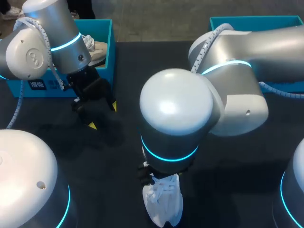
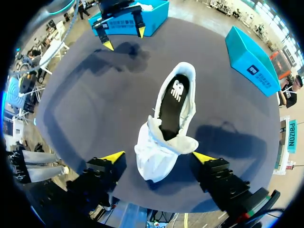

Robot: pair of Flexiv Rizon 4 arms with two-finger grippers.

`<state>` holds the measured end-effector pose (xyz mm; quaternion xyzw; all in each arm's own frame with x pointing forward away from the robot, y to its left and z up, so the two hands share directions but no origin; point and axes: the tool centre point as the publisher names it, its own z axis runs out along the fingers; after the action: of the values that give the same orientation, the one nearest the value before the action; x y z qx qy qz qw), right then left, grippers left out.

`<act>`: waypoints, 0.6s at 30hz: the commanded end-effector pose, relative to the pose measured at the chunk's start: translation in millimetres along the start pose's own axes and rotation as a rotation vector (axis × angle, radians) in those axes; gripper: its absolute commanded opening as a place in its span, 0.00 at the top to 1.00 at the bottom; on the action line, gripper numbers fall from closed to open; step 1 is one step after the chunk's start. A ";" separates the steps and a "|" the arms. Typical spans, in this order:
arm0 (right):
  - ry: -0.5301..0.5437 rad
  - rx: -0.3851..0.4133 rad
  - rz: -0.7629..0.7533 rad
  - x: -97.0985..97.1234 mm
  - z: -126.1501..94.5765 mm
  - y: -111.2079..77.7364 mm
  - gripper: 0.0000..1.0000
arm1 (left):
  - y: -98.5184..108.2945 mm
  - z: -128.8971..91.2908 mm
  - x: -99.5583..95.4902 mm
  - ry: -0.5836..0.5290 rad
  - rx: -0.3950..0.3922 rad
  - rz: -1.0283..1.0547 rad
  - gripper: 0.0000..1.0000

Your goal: Take the shoe out of the shoebox, open the shoe tongue, remove and reinsert the insole, then place the shoe into the shoebox

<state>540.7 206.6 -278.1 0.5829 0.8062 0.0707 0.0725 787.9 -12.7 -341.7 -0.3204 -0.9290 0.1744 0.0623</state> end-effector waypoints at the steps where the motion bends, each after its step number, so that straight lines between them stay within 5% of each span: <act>1: -0.045 -0.054 0.278 13.0 14.3 -9.2 0.51 | -0.2 0.0 0.3 0.001 -0.003 0.000 0.00; 4: -0.061 -0.058 0.308 13.5 9.3 -18.6 0.58 | -0.2 0.0 0.3 0.001 -0.003 0.000 0.00; 12: -0.090 -0.022 0.364 21.2 3.7 -40.9 0.56 | -0.2 0.0 0.3 0.001 -0.003 0.000 0.00; 18: -0.072 -0.045 0.343 21.6 13.9 -28.7 0.55 | -0.2 0.0 0.3 0.001 -0.003 0.000 0.00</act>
<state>515.6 207.3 -287.1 0.5588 0.8225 0.0847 0.0632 787.9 -12.8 -341.7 -0.3205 -0.9290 0.1744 0.0623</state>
